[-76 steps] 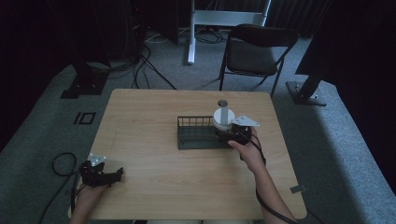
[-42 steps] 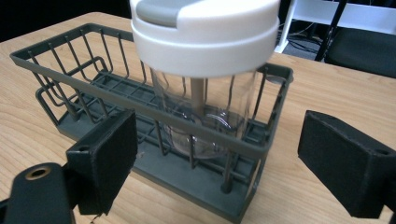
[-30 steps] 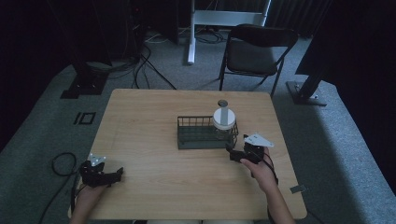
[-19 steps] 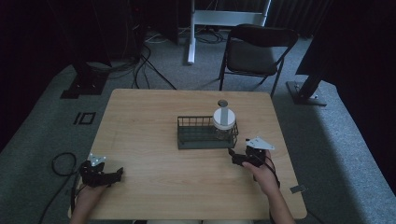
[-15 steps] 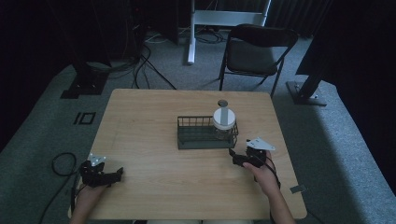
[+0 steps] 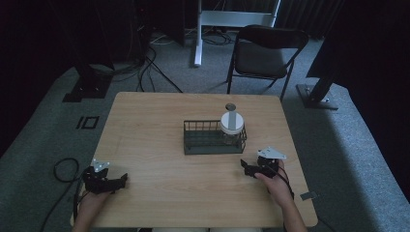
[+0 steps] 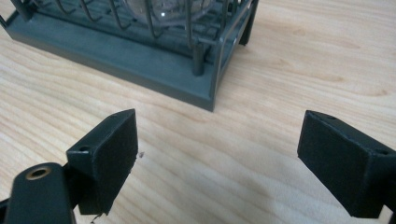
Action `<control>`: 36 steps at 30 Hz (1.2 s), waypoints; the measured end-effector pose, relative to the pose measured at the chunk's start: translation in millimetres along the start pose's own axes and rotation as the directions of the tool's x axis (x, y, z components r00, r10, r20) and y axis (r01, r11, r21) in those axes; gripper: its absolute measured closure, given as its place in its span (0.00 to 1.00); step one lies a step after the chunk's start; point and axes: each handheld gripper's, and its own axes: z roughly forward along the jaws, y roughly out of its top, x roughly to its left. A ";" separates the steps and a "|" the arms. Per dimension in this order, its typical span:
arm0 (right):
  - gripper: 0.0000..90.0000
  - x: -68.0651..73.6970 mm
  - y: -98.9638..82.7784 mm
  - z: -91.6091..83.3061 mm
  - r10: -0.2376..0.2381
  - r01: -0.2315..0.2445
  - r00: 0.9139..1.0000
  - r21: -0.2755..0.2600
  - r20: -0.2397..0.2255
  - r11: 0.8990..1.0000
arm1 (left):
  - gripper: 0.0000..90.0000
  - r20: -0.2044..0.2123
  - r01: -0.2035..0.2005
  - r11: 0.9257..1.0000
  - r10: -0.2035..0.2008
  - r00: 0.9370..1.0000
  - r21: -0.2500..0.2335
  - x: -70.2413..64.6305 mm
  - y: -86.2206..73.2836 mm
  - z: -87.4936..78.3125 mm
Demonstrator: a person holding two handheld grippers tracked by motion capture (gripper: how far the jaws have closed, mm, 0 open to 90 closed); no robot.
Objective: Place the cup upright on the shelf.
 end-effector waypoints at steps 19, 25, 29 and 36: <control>0.15 -12.6 -22.3 -13.0 0.054 -0.057 0.996 0.058 0.065 0.997 | 0.00 -0.003 0.003 1.000 -0.003 1.000 -0.001 -0.3 -0.4 -0.3; 0.14 -15.8 -24.9 -15.4 0.081 -0.089 0.990 0.071 0.112 0.993 | 0.00 -0.003 0.002 1.000 -0.002 1.000 -0.001 -0.3 -0.4 -0.3; 0.14 -15.2 -25.1 -14.8 0.082 -0.094 0.987 0.085 0.139 0.992 | 0.00 -0.003 0.003 1.000 -0.003 1.000 -0.001 -0.3 -0.4 -0.3; 0.13 -15.3 -25.5 -11.4 0.131 -0.157 0.976 0.145 0.176 0.977 | 0.00 -0.003 0.002 1.000 -0.002 1.000 -0.001 -0.2 -0.5 -0.3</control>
